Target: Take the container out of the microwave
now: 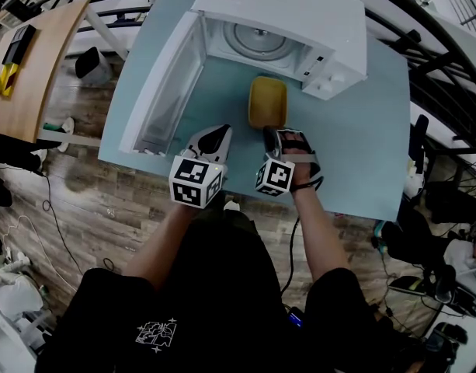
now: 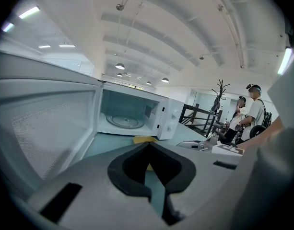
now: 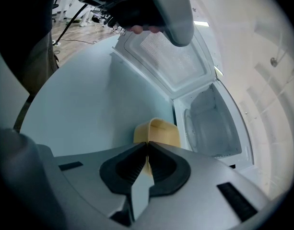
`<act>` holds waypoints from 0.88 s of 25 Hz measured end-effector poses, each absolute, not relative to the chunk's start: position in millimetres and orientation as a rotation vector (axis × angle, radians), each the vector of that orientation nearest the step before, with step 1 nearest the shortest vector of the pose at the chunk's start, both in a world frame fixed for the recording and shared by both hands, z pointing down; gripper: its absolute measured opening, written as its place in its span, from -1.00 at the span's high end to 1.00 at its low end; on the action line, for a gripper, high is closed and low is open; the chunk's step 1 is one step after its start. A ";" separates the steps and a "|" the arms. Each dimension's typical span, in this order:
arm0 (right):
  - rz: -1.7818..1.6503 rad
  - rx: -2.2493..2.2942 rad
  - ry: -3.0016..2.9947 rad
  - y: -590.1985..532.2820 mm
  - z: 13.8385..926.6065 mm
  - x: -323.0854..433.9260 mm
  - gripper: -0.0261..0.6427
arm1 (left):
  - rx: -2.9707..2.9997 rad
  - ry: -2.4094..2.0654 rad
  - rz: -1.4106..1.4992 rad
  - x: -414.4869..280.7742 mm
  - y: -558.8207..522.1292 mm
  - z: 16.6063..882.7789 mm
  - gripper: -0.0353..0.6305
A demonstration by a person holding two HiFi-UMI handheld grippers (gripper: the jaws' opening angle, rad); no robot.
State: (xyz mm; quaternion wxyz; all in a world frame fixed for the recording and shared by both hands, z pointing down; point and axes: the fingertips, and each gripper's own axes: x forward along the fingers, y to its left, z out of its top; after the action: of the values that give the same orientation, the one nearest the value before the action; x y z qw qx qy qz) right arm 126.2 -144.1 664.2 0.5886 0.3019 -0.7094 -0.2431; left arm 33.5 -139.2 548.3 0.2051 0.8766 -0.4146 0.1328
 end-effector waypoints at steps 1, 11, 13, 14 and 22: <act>-0.564 0.701 -1.653 -140.9 664.8 126.5 0.86 | 2.443 -1.155 0.373 33.9 -136.7 548.4 0.87; -0.530 0.684 -1.671 -115.2 669.9 126.8 0.86 | 2.429 -1.154 0.389 34.4 -117.2 549.1 0.87; -0.521 0.681 -1.678 -110.5 672.1 126.4 0.86 | 2.429 -1.155 0.394 34.6 -113.5 549.1 0.87; -0.516 0.680 -1.681 -107.8 673.1 126.2 0.86 | 2.429 -1.156 0.397 34.6 -111.3 549.0 0.87; -0.511 0.668 -1.697 -97.0 675.5 123.9 0.86 | 2.421 -1.182 0.410 30.1 -98.7 546.4 0.87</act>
State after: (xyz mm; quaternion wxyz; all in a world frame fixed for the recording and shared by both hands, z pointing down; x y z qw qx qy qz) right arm 123.9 -97.0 675.5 0.5842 0.2865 -0.7271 -0.2191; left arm 30.1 -98.7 546.4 0.2070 0.8692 -0.4243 0.1472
